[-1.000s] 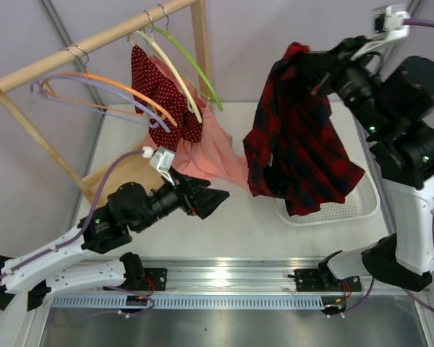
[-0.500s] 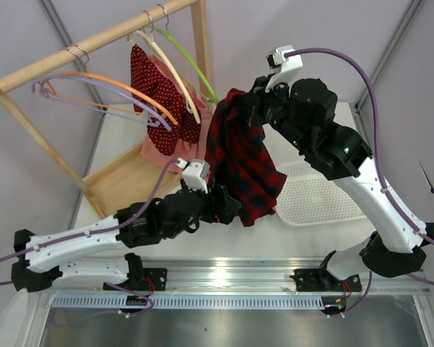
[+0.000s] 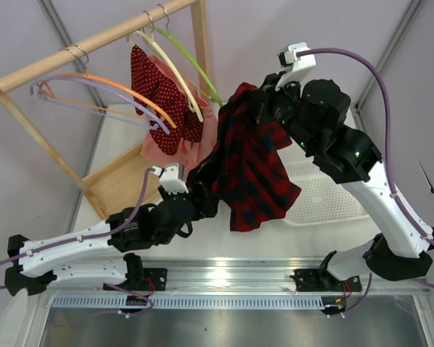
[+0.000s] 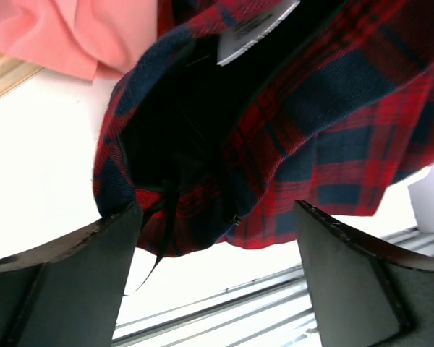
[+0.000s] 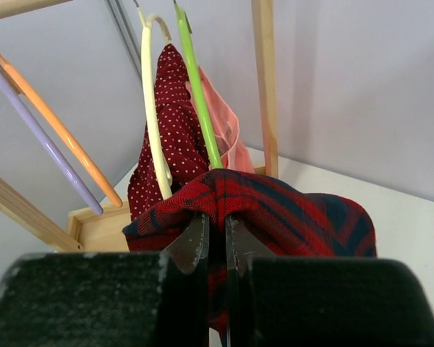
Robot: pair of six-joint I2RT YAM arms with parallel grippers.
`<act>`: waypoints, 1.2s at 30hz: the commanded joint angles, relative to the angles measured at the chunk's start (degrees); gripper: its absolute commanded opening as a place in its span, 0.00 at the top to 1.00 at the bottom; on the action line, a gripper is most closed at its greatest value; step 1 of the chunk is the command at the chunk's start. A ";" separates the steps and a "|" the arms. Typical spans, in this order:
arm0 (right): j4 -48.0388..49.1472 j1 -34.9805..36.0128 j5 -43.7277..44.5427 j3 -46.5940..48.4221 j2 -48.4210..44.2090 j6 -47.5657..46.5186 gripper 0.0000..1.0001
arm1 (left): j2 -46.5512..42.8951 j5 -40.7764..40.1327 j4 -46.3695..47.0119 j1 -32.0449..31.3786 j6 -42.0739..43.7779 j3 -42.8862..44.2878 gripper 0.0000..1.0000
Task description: Place the skirt on the hanger
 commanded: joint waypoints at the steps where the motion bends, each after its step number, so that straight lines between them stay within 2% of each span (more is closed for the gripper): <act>1: 5.35 0.38 2.21 0.51 -3.34 -1.01 1.00 | -1.84 -0.21 2.62 -0.16 2.85 2.97 0.07; 5: 4.21 0.29 3.80 -0.19 -3.61 -1.71 1.00 | -5.44 1.91 1.04 -0.16 3.13 4.64 0.04; 10: 3.24 0.38 4.76 -0.55 -3.26 -2.42 1.00 | -8.52 -0.81 -6.59 -0.16 -1.70 5.08 0.03; 13: 2.72 0.29 5.29 -0.72 -2.90 -2.59 1.00 | -9.05 -0.81 -7.31 -0.07 -1.97 4.56 0.03; 16: 3.33 0.29 4.77 -0.81 -2.73 -2.50 1.00 | -7.13 -1.26 -7.40 -0.15 -2.94 3.33 0.02; 24: 2.36 0.38 5.11 -0.02 -2.20 -2.94 1.00 | -0.27 6.64 4.36 -0.16 2.32 2.00 0.02; 28: 2.27 0.29 5.55 -0.02 -2.03 -3.12 1.00 | 2.63 8.15 5.87 -0.07 4.00 2.62 0.02; 30: 2.10 0.38 5.56 0.15 -2.02 -3.12 1.00 | 3.95 7.10 4.74 -0.07 1.65 2.88 0.03; 34: 2.27 0.29 4.59 0.15 -2.73 -2.68 1.00 | 7.99 -2.02 -4.65 0.02 -6.62 2.27 0.10; 36: 2.10 0.29 4.15 0.24 -3.08 -2.50 1.00 | 8.78 -1.96 -3.63 1.60 -6.64 0.52 0.14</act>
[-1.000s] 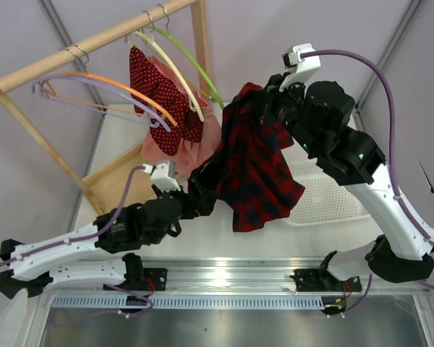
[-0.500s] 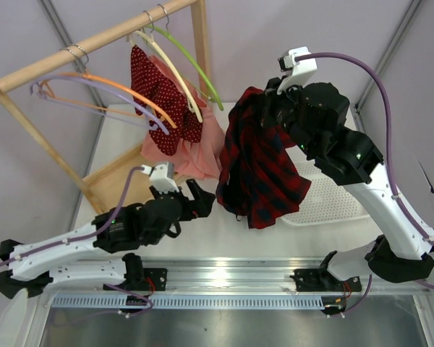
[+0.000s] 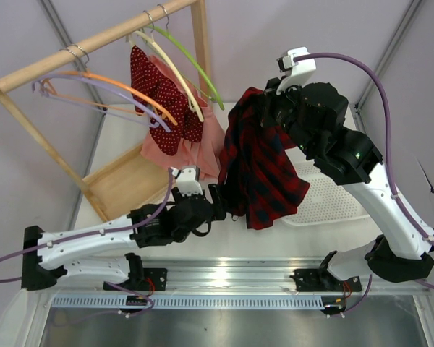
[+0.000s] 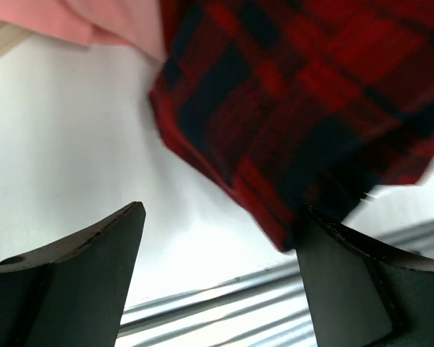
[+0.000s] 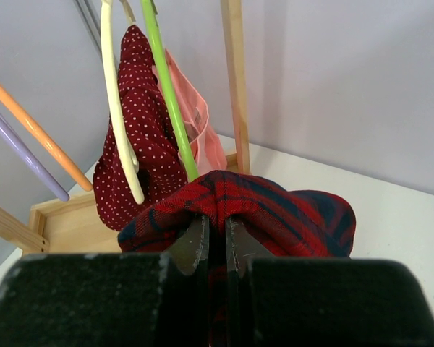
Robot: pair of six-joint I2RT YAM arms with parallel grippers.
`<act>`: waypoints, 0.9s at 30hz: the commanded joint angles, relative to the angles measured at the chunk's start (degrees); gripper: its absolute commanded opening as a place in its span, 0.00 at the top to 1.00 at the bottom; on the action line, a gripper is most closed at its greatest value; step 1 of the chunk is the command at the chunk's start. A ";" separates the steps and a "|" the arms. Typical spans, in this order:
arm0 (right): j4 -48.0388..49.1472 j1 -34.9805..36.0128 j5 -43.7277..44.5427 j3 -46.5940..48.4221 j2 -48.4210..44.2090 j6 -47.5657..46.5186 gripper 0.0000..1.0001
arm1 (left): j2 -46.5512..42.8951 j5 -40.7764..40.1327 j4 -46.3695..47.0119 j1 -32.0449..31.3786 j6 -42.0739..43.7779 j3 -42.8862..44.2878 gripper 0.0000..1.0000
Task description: Place the skirt on the hanger
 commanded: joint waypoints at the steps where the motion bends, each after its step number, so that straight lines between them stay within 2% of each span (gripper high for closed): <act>1: 4.63 0.34 -0.33 1.93 -1.94 -0.21 1.00 | 1.53 -4.21 -1.00 1.86 -3.77 -1.80 0.15; 5: 4.28 0.34 -0.16 -0.09 -2.47 0.49 1.00 | 5.30 -0.52 7.43 3.54 0.35 -2.16 0.23; 8: 4.19 0.34 -0.07 -3.51 -3.87 1.37 1.00 | 6.81 -1.13 6.75 4.76 3.34 0.12 0.46; 9: 4.19 0.34 -0.59 -4.65 -4.40 2.50 1.00 | 6.37 -0.17 5.87 5.99 5.27 0.47 0.72; 10: 4.28 0.34 -0.95 -5.97 -5.10 3.21 1.00 | 5.50 0.97 5.00 7.39 6.24 1.43 0.91; 11: 4.46 0.34 -1.30 -8.94 -6.67 4.00 1.00 | 4.27 2.29 3.86 10.80 7.04 1.96 1.00; 14: 5.07 0.34 -3.23 -13.18 -8.97 6.73 1.00 | -5.56 6.25 1.13 17.22 13.18 2.93 1.00; 16: 5.07 0.42 -3.67 -15.65 -10.29 8.13 1.00 | -11.26 8.52 -4.66 20.13 18.72 7.22 1.00; 17: 4.90 0.34 -3.93 -16.09 -10.55 8.23 1.00 | -12.08 9.41 -7.73 22.76 20.39 14.12 1.00; 19: 4.98 0.34 -5.94 -17.76 -11.69 8.67 1.00 | -11.39 11.08 -17.27 24.19 24.35 19.17 1.00; 22: 5.60 0.42 -10.50 -20.83 -13.97 9.81 1.00 | -8.94 16.42 -25.39 24.63 26.99 27.45 1.00; 25: 4.38 0.60 -11.67 -24.51 -17.30 12.18 1.00 | -7.44 23.37 -27.44 25.24 28.05 26.68 1.00; 27: 2.97 0.60 -8.88 -27.76 -19.42 14.28 1.00 | -6.03 30.14 -28.32 25.42 27.18 24.75 1.00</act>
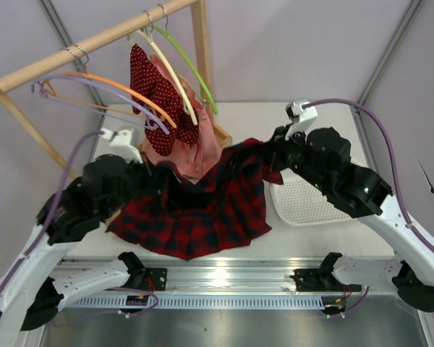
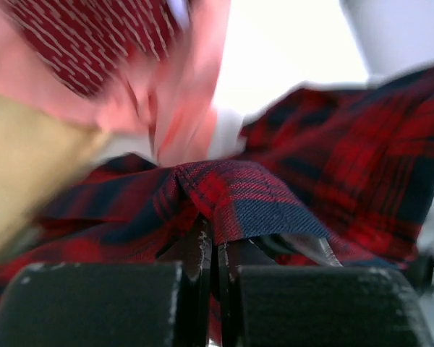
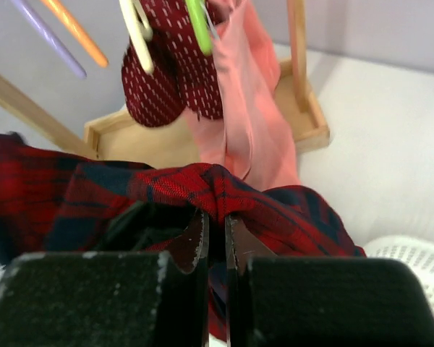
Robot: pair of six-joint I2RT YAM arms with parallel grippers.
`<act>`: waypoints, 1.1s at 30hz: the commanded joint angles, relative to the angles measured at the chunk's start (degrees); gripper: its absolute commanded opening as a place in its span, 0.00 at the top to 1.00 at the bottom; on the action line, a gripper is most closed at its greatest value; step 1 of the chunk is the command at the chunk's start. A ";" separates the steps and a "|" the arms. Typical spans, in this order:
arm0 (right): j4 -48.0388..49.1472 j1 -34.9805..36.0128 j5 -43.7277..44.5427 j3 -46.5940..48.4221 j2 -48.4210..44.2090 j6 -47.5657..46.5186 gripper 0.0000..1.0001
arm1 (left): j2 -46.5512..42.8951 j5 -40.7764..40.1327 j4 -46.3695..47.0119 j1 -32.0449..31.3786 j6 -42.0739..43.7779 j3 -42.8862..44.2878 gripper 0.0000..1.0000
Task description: Place the skirt on the hanger
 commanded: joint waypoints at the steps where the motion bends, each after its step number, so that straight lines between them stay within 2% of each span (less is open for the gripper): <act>1: -0.72 0.21 2.02 -6.37 -6.05 4.22 1.00 | 4.55 13.08 -7.32 0.55 2.63 -6.94 1.00; 3: -3.28 0.21 5.70 -10.25 -7.73 5.88 1.00 | 3.24 15.46 -4.25 0.90 2.36 -9.78 1.00; 6: -3.03 -0.49 6.52 -18.77 -10.37 7.03 1.00 | 1.84 19.84 0.04 3.97 3.58 -15.84 0.99; 12: 1.18 -8.21 -0.94 -30.72 -10.03 8.26 1.00 | 2.62 27.86 8.06 10.83 4.21 -25.96 1.00; 15: 3.91 -12.52 -5.34 -33.64 -9.50 8.09 1.00 | 2.80 29.53 11.48 11.10 3.33 -28.33 1.00; 20: 4.71 -15.26 -10.51 -32.95 -7.83 5.20 0.98 | 2.27 33.83 16.23 11.10 2.62 -31.23 1.00; 21: 4.53 -15.26 -11.84 -32.25 -7.48 4.40 0.94 | 2.44 34.71 16.93 11.10 2.54 -31.59 1.00; 23: 3.13 -15.26 -14.91 -29.70 -6.25 3.26 0.75 | 3.32 36.12 18.86 11.10 1.92 -33.43 1.00; 24: 1.47 -15.26 -17.19 -28.91 -5.98 2.21 0.53 | 3.76 36.38 19.31 11.10 1.75 -33.70 1.00; 25: 0.41 -15.26 -18.26 -26.73 -5.63 1.68 0.43 | 4.20 36.56 19.75 11.10 1.66 -34.39 1.00; 28: -4.69 -15.17 -20.28 -23.20 -6.24 -0.43 0.24 | 5.17 36.65 20.72 11.10 1.39 -34.75 1.00; 33: -6.37 -15.00 -21.87 -20.20 -13.09 -3.86 0.19 | 6.83 35.95 20.90 11.27 2.18 -34.14 1.00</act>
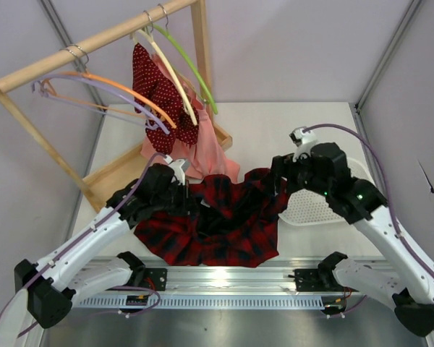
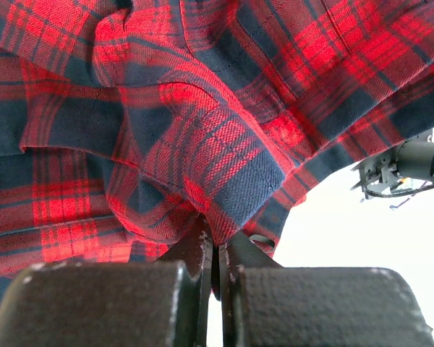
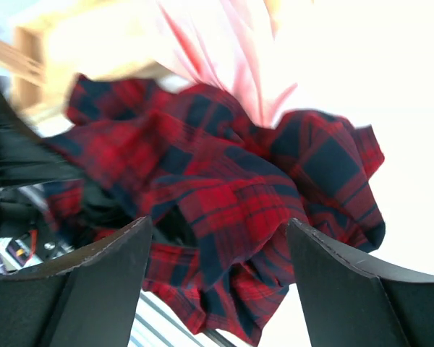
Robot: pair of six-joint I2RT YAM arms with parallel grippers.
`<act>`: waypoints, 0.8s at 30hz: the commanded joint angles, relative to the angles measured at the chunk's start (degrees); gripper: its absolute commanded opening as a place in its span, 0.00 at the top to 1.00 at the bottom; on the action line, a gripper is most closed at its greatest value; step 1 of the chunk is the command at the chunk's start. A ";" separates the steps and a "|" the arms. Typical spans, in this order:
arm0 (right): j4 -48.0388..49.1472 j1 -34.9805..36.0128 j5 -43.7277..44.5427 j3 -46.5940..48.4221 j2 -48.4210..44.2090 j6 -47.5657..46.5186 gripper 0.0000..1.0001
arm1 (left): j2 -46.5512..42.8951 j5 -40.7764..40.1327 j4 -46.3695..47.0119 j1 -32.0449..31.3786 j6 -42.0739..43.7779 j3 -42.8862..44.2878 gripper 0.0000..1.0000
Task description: Place the skirt on the hanger
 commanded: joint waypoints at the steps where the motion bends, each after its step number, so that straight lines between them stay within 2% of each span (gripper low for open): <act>1: -1.93 0.08 -3.47 3.10 -5.58 -3.82 0.18 | 1.20 1.44 2.62 0.54 -0.11 0.72 0.99; 3: -0.80 0.08 -4.69 3.62 -7.69 -3.65 0.21 | 1.90 1.78 2.71 0.63 0.06 0.99 0.99; 5: 1.05 0.87 -12.49 3.28 -8.48 -4.61 0.23 | 2.35 1.52 2.62 0.63 0.24 1.51 0.99; 7: 4.82 3.58 -16.64 1.09 -8.31 -5.57 0.26 | 2.26 1.26 2.54 0.72 0.50 1.78 0.99; 10: 6.33 14.03 -11.15 -1.12 -3.93 -8.38 0.26 | 2.52 0.74 1.84 0.98 0.94 2.04 0.99; 12: 5.72 21.74 -8.32 -0.77 1.50 -9.88 0.31 | 2.52 0.56 1.31 1.15 0.94 2.22 0.99; 15: 8.08 27.75 -7.07 -1.56 6.18 -11.47 0.36 | 1.99 0.21 1.39 1.42 0.68 1.87 0.99; 21: 15.28 31.54 -10.85 -4.45 14.45 -12.17 0.42 | 1.12 -0.06 0.78 1.77 0.77 1.69 0.99; 24: 18.45 32.78 -9.54 -6.30 17.09 -12.08 0.42 | 0.42 0.03 0.95 1.77 0.42 1.16 0.99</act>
